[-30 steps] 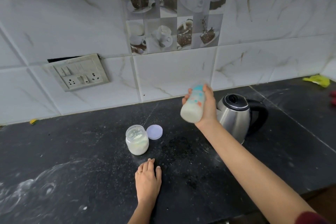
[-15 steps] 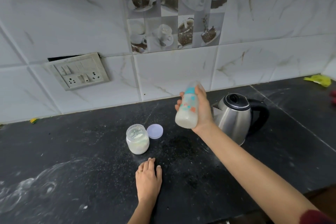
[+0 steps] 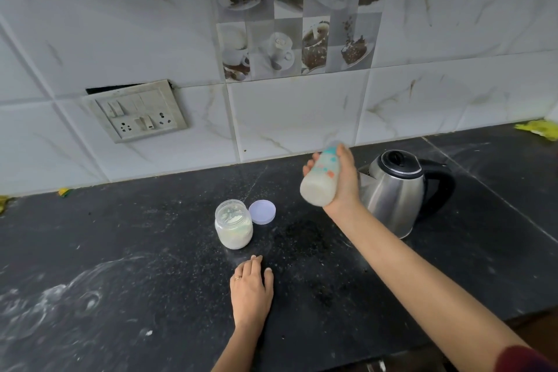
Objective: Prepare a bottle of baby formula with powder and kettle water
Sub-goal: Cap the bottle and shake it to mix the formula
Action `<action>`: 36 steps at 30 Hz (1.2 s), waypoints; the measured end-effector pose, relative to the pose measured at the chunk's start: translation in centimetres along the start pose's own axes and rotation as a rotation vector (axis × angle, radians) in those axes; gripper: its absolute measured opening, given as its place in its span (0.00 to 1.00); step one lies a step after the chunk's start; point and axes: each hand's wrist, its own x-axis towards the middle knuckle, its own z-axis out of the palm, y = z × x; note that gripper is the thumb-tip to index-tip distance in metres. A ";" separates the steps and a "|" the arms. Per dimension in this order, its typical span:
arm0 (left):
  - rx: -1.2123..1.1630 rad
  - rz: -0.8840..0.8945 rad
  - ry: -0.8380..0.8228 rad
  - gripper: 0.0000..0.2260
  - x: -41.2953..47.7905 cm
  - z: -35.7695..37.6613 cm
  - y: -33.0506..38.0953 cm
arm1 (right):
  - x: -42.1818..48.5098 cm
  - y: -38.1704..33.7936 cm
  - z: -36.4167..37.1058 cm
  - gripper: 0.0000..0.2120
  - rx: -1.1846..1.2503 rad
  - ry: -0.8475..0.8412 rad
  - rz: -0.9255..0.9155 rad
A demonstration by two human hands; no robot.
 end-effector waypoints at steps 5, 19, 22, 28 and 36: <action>-0.002 0.000 0.011 0.14 0.1 -0.3 0.2 | -0.7 0.6 -0.5 0.14 -0.076 -0.045 0.008; 0.052 -0.024 -0.063 0.20 -0.2 -0.3 -0.1 | 0.3 -0.6 -0.7 0.14 -0.001 -0.049 0.015; 0.034 -0.033 -0.077 0.21 -0.1 -0.5 -0.3 | -0.5 0.1 -1.1 0.11 -0.113 -0.100 0.032; 0.037 -0.038 -0.090 0.22 -0.4 -0.7 0.0 | 0.3 0.5 -1.1 0.19 -0.025 0.017 0.046; 0.036 -0.038 -0.087 0.22 -0.4 -0.7 -0.2 | 0.1 -0.2 -0.6 0.16 -0.003 -0.008 0.019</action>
